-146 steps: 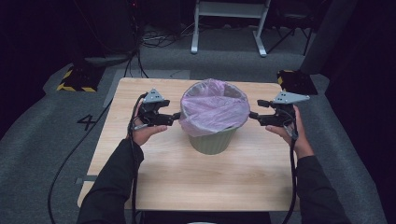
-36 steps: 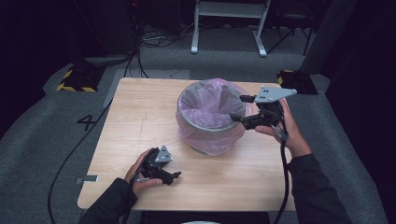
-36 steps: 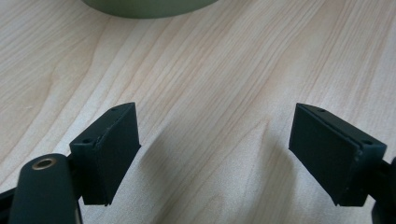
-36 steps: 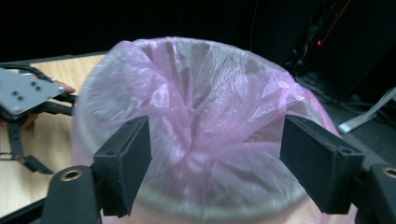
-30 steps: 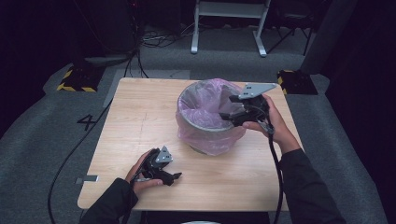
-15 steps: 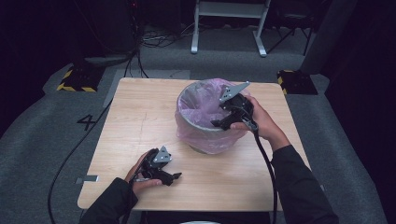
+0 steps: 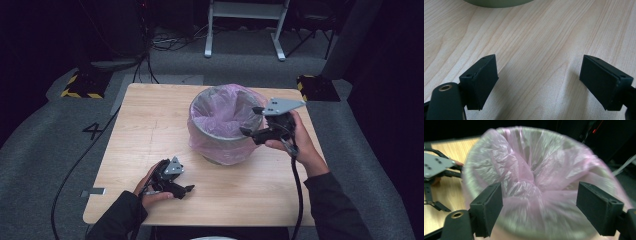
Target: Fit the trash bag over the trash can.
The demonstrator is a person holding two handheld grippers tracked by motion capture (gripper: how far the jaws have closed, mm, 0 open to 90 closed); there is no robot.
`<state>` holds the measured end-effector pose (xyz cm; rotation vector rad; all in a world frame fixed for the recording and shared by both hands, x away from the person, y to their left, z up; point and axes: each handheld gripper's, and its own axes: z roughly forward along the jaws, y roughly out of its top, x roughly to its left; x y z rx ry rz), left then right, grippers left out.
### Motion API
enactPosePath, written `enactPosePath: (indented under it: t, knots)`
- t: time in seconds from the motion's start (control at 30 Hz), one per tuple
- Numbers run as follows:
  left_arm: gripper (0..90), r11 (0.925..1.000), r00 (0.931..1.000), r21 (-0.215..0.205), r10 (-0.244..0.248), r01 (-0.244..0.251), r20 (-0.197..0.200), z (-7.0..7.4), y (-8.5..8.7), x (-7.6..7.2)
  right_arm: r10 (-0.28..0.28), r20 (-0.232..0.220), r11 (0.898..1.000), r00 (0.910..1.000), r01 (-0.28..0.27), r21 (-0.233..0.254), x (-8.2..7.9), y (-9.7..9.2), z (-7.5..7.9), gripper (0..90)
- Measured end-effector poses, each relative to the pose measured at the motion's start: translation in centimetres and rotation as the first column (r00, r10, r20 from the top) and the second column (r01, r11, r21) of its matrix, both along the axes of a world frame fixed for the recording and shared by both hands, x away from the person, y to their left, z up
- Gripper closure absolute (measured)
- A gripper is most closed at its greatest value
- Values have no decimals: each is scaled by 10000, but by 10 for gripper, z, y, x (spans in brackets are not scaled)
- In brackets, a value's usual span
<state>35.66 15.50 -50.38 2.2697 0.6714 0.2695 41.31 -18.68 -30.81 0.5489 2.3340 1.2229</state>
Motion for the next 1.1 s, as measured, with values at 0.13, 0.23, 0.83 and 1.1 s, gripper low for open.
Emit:
enactPosePath:
  t: [0.13, 0.23, 0.83, 1.1]
  knots:
    - [145, 10000, 10000, -21, 31, -31, 7, 0, 0, -1, -106, 262, 9998, 9996, 103, 141, -22, -24, -5, 212]
    - [144, 10000, 10000, -18, 28, -28, 12, 0, 0, -1, -274, 300, 9996, 9992, 271, 109, -35, -41, -18, 211]
    - [144, 10000, 10000, -27, 37, -37, 10, 0, 0, -1, -1891, -1334, 9798, 9728, 1780, -909, -56, -117, -136, 206]
    - [144, 10000, 10000, -24, 34, -34, 10, 0, 0, -1, -2291, -2270, 9717, 9466, 2087, -1105, -60, -138, -177, 200]
